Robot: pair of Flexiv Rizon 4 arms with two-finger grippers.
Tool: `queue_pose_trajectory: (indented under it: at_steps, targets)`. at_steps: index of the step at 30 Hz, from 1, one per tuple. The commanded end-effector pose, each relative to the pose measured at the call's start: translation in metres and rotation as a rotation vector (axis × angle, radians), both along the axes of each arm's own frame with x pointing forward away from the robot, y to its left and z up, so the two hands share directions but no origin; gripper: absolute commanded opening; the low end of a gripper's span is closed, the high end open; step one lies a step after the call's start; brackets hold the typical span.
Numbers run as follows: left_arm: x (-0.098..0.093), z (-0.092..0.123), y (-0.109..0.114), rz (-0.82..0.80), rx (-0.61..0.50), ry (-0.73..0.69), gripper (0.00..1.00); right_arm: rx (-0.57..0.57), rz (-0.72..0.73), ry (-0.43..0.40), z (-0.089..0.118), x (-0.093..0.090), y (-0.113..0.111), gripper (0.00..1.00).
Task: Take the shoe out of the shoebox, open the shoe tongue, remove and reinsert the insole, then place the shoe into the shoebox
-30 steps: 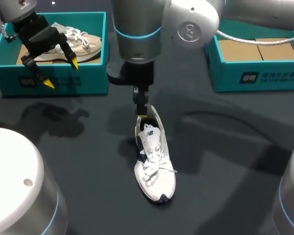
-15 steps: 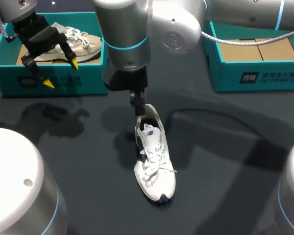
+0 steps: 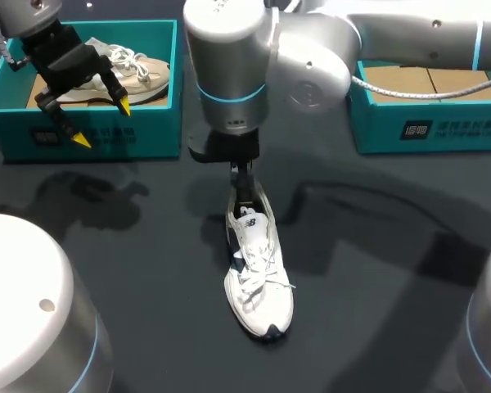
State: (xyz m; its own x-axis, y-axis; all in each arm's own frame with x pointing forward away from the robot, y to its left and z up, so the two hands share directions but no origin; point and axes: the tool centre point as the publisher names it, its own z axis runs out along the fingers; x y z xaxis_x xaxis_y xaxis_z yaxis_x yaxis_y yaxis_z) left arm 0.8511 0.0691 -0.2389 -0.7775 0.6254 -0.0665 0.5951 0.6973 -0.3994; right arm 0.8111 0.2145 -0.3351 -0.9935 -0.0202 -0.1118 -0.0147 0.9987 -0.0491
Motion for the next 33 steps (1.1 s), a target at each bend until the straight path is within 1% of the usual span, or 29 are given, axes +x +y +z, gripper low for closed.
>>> queue_pose_trajectory:
  at_steps: [1,6,10,23,26,30,33]
  targets:
    - [-0.001,0.0,0.0,0.0,0.002,-0.002,1.0,0.023,-0.001,0.018,-0.013,0.006,-0.006,1.0]
    - [-0.001,0.0,0.0,0.0,0.002,-0.002,1.0,0.061,-0.006,0.043,-0.026,0.009,-0.01,1.0]
    - [-0.001,0.0,0.0,0.0,0.002,-0.002,1.0,0.075,-0.006,0.057,-0.032,0.01,-0.01,1.0]
    - [-0.001,0.0,0.0,0.0,0.002,-0.002,1.0,0.088,0.0,0.091,-0.044,0.013,0.0,0.86]
    - [-0.001,0.0,0.0,0.0,0.002,-0.002,1.0,0.091,-0.001,0.1,-0.047,0.013,0.001,0.78]
    - [-0.001,0.0,0.0,0.0,0.002,-0.002,1.0,0.09,-0.005,0.113,-0.051,0.012,0.002,0.71]
    - [-0.001,0.0,0.0,0.0,0.002,-0.002,1.0,0.095,-0.012,0.119,-0.053,0.012,0.001,0.6]
